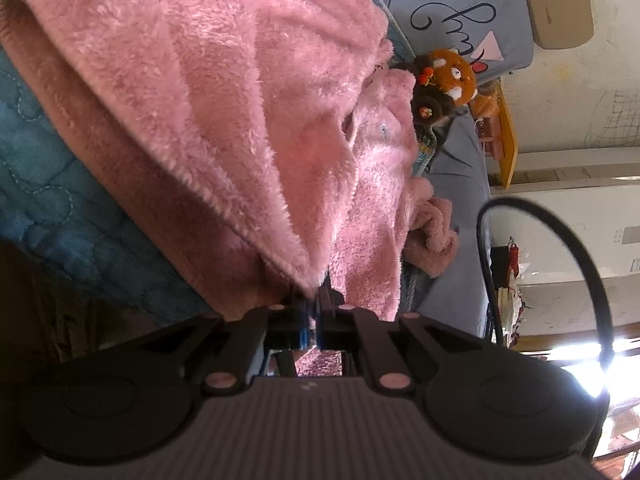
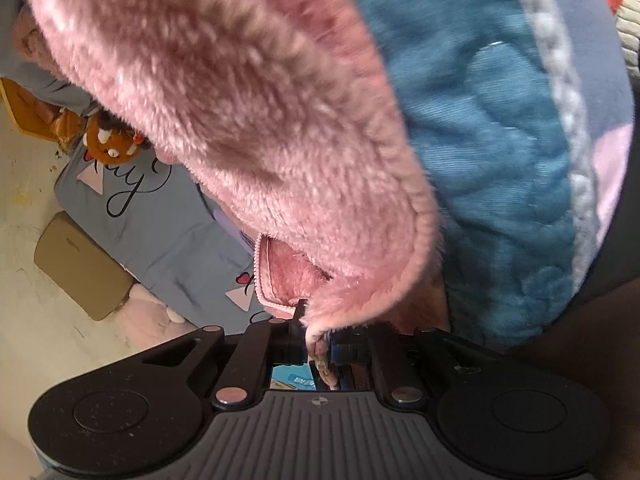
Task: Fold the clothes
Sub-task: 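Open the right gripper off the zipper edge while the left gripper holds the fold, then move the right gripper over the jacket's zipper front toward the left gripper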
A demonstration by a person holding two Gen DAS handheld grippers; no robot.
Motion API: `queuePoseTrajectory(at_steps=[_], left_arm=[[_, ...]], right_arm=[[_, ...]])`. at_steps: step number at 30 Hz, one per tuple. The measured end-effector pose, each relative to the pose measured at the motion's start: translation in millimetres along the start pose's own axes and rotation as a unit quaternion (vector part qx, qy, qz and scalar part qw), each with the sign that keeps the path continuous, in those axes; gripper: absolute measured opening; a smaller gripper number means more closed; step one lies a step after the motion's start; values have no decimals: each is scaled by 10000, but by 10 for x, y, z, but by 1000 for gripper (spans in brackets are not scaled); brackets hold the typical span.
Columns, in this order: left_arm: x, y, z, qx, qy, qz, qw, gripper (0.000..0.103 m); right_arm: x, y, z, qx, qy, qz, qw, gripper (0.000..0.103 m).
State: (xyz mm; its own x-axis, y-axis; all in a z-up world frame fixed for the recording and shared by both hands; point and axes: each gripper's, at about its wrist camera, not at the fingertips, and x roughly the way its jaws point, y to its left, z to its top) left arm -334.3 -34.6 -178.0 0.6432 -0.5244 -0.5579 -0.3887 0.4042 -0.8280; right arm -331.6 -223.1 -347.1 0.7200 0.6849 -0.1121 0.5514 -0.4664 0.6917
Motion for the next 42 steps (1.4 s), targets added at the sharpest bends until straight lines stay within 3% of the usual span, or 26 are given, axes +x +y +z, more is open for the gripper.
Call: queuePoseTrajectory(at_steps=[8,10,11,12,16,21,25,26,28,30,33,35,38,42], left_arm=[[-12,9,-7,-23,31,-38,10000,3],[-17,27,0,-57,36,-75,9999,3],[-19,38,4,-74,41,-92,9999,3],[-21,49,8,-91,45,-110,9999,3],[-46,85,38,-193,-3,-223,9996,3],[-72,132,65,-221,-23,-301,9993,3],[-73,138,81,-133,-11,-265,9996,3],[-71,138,84,-114,-4,-256,9996,3],[-66,139,90,-76,11,-240,9997,3],[-65,137,95,-39,18,-228,9997,3],[-77,141,94,-11,11,-201,9998,3],[-85,144,94,7,6,-184,9998,3],[-97,149,94,35,-1,-157,9999,3],[-118,163,95,59,7,-148,9999,3]], right_arm=[[47,21,24,-16,42,-110,9999,12],[22,32,32,8,88,-163,9998,21],[9,38,37,20,112,-189,9998,41],[-4,44,41,32,135,-215,9997,51],[-219,132,47,-192,194,-353,9990,51],[-594,194,89,-388,337,-894,9947,45],[-696,583,53,-1547,832,-996,9794,38],[-666,745,14,-2161,957,-1110,9653,34],[-538,1145,-103,-3749,1178,-1451,9080,29],[-343,1467,-281,-5249,1510,-1681,8206,26],[-44,1707,-473,-6687,2188,-1808,6872,25],[127,1724,-485,-7092,2726,-1979,6193,25],[329,1715,-419,-7328,3398,-2235,5456,25],[499,1614,-525,-7540,4039,-2209,4685,26]])
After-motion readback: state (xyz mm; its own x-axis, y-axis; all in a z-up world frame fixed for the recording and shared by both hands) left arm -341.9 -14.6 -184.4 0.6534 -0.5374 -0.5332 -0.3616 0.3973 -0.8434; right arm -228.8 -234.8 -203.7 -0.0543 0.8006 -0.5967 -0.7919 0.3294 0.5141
